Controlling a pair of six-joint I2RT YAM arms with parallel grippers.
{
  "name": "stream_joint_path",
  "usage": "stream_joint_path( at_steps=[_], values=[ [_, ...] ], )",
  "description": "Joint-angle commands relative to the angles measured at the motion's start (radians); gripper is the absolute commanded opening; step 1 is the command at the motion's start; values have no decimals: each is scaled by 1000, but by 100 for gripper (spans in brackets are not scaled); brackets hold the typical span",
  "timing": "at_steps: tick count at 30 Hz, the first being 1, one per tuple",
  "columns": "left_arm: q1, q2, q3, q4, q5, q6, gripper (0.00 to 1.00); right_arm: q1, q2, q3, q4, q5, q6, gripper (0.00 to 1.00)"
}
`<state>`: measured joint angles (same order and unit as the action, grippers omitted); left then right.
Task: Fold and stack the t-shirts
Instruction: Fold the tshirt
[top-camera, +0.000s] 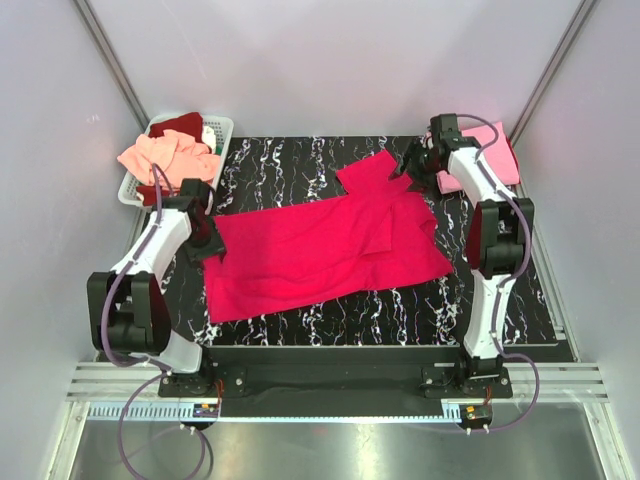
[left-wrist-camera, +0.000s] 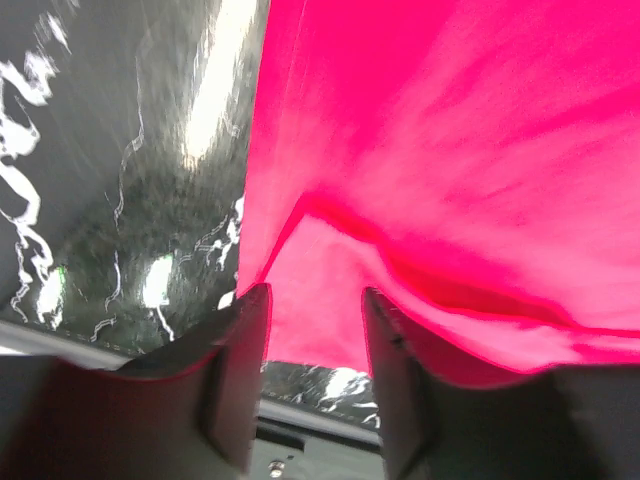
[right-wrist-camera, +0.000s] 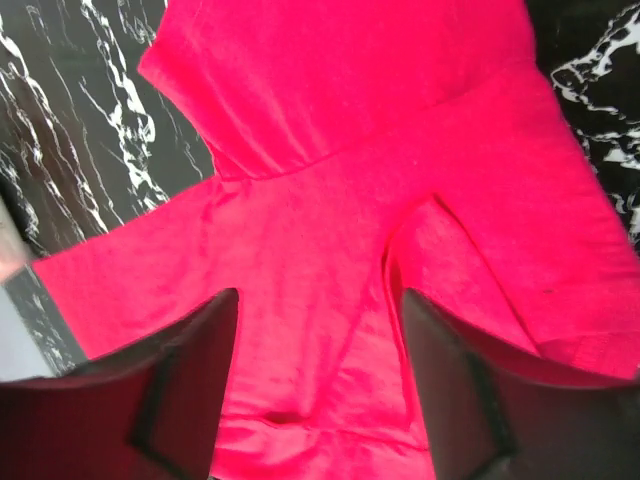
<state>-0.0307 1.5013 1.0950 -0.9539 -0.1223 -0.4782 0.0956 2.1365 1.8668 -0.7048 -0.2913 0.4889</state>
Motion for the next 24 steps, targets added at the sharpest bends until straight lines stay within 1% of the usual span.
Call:
stream_joint_path(
  at_steps=[1,2,3,4,5,6,7,8,9,10,11,12,14,15,16,18,22,24],
  values=[
    [5,-75,75,-37,-36,-25,52,0,-29,72,-90,-33,-44,76],
    [5,-113,69,-46,-43,-30,56,0,-50,52,-93,-5,-42,84],
    [5,-133,60,-49,-43,-34,56,0,-100,4,-96,18,-46,85],
    [5,-179,7,-48,-13,-57,57,-2,-162,-61,-104,77,-68,86],
    [5,-229,-22,-42,10,-68,57,0,-196,-104,-101,102,-69,86],
    [3,-257,-53,-19,38,-79,57,-3,-275,-206,-85,128,-62,88],
    [3,-286,-123,-3,67,-91,57,-5,-315,-263,-72,161,-52,89],
    [3,-314,-157,7,110,-123,57,-8,-357,-323,-56,176,-41,89],
    [-1,-363,-191,32,116,-138,57,-19,-436,-434,-30,191,-30,90],
    [-2,-386,-252,46,154,-160,57,-26,-472,-487,-16,204,-15,90],
    [-2,-420,-277,56,151,-172,57,-34,-502,-538,-6,207,-7,90],
    [-21,-430,-294,69,148,-187,58,-54,-557,-626,11,205,-4,90],
    [-31,-434,-285,61,139,-210,58,-79,-601,-704,21,196,8,88],
    [-31,-434,-290,64,153,-218,58,-89,-634,-774,36,193,13,88],
    [-31,-435,-303,76,162,-226,58,-118,-651,-808,48,182,16,88],
    [-31,-435,-340,125,188,-266,58,-137,-681,-889,79,179,23,86],
    [-31,-434,-470,201,185,-333,57,-177,-662,-945,105,161,19,80],
    [-31,-457,-497,216,170,-358,57,-192,-641,-960,114,162,14,79]
  ],
)
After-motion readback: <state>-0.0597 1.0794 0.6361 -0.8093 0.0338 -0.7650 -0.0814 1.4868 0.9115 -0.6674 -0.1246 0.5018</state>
